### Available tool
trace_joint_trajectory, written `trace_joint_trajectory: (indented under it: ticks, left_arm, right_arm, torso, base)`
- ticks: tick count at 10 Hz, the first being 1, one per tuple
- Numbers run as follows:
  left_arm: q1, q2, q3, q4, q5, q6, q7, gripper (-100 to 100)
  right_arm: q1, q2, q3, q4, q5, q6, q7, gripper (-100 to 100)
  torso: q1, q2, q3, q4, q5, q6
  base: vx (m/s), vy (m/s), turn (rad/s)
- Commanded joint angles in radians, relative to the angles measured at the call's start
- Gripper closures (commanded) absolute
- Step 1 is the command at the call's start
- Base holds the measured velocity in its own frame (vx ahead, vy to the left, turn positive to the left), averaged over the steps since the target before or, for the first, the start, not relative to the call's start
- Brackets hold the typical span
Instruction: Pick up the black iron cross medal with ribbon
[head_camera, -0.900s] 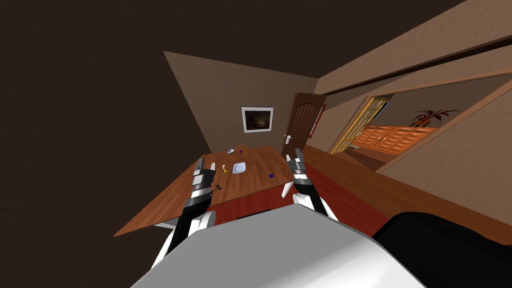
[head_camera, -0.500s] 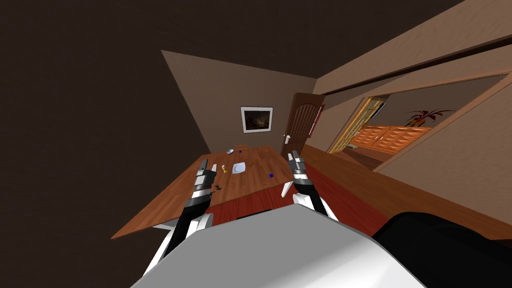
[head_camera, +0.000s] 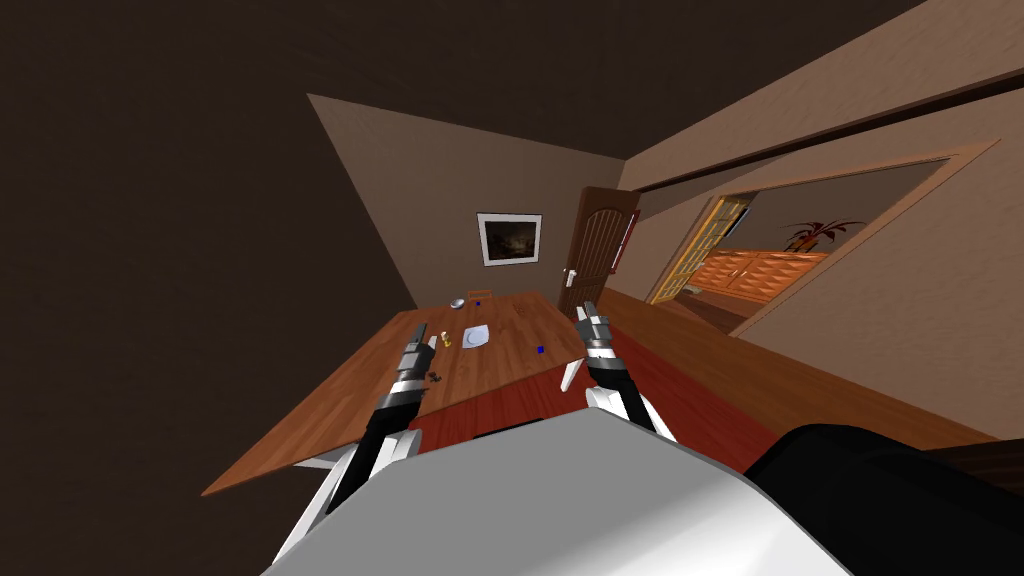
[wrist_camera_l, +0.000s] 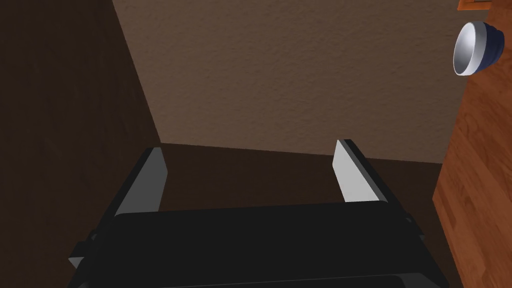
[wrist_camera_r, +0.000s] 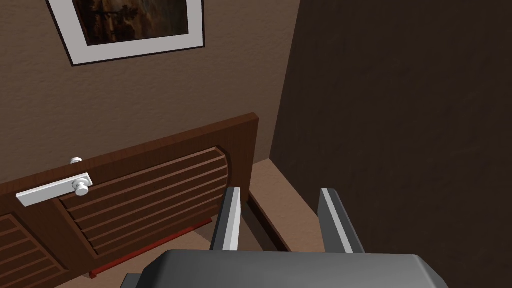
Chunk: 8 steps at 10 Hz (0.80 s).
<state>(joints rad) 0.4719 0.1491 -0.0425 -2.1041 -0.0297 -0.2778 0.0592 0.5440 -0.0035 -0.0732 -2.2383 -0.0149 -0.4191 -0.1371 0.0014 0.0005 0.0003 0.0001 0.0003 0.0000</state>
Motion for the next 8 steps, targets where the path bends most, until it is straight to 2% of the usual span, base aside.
trace_joint_trajectory:
  ticks: [1, 8]
  left_arm:
    - [-0.012, 0.003, 0.000, 0.019, -0.006, 0.032, -0.008, -100]
    - [-0.061, 0.024, 0.020, 0.166, -0.026, 0.169, -0.029, -100]
  right_arm:
    - [0.000, 0.000, 0.000, 0.000, 0.000, 0.000, 0.000, 0]
    - [0.000, 0.000, 0.000, 0.000, 0.000, 0.000, 0.000, 0]
  torso:
    - [0.000, 0.000, 0.000, 0.000, 0.000, 0.000]
    - [0.000, 0.000, 0.000, 0.000, 0.000, 0.000]
  base:
    - [-0.012, 0.012, -0.047]
    - [-0.012, 0.017, -0.073]
